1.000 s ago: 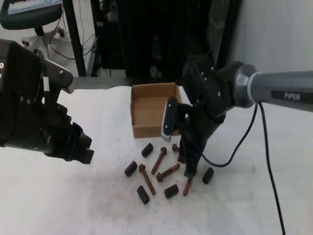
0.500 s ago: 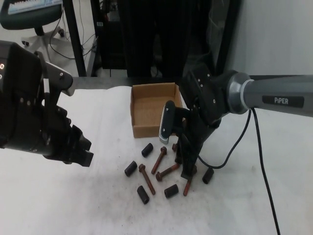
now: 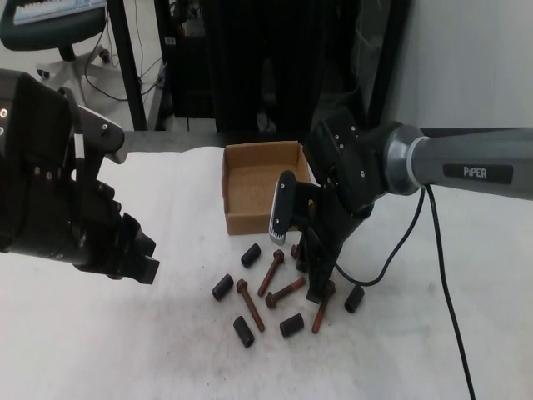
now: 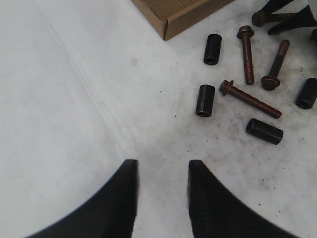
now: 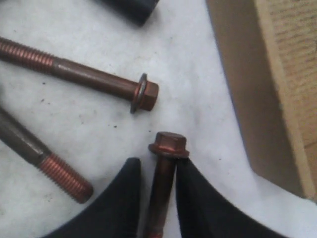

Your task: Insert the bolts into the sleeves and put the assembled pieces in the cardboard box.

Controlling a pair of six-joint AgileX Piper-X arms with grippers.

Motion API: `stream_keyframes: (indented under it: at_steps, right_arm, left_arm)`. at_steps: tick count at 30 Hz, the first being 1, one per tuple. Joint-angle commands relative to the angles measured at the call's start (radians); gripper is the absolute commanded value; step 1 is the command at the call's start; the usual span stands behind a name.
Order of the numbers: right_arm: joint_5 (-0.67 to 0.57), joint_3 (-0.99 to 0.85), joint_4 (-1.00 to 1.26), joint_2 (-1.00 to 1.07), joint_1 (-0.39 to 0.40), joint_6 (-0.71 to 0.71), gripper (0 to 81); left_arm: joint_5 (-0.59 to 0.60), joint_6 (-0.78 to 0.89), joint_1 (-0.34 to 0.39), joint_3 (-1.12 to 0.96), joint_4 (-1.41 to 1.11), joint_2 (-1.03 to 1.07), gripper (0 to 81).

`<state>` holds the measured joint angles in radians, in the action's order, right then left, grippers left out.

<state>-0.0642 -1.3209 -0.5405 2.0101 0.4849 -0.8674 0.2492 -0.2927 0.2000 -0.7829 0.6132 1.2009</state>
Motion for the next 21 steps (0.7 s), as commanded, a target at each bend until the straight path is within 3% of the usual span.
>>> stream_keyframes:
  at_steps: [1, 4, 10, 13, 17, 21]
  right_arm:
    - [0.006, -0.004, 0.006, 0.009, -0.009, -0.008, 12.6]
    - [0.006, -0.004, 0.006, 0.009, -0.009, -0.008, 1.5]
    - [0.006, -0.004, 0.006, 0.009, -0.009, -0.008, 1.3]
    - [0.002, -0.004, 0.006, 0.009, -0.009, -0.008, 8.1]
    - [-0.002, -0.004, 0.006, 0.009, -0.009, -0.030, 25.3]
    - [0.005, -0.004, 0.006, 0.009, -0.009, -0.053, 26.9]
  left_arm:
    - [-0.001, -0.006, 0.003, -0.006, 0.004, 0.000, 32.3]
    - [-0.001, -0.006, 0.003, -0.006, 0.004, 0.000, 32.3]
    - [-0.001, -0.006, 0.003, -0.006, 0.004, 0.000, 32.3]
    - [-0.001, -0.006, 0.003, -0.006, 0.004, 0.000, 32.3]
    - [-0.001, -0.006, 0.003, -0.006, 0.004, 0.000, 32.3]
    - [-0.001, -0.006, 0.003, -0.006, 0.004, 0.000, 32.3]
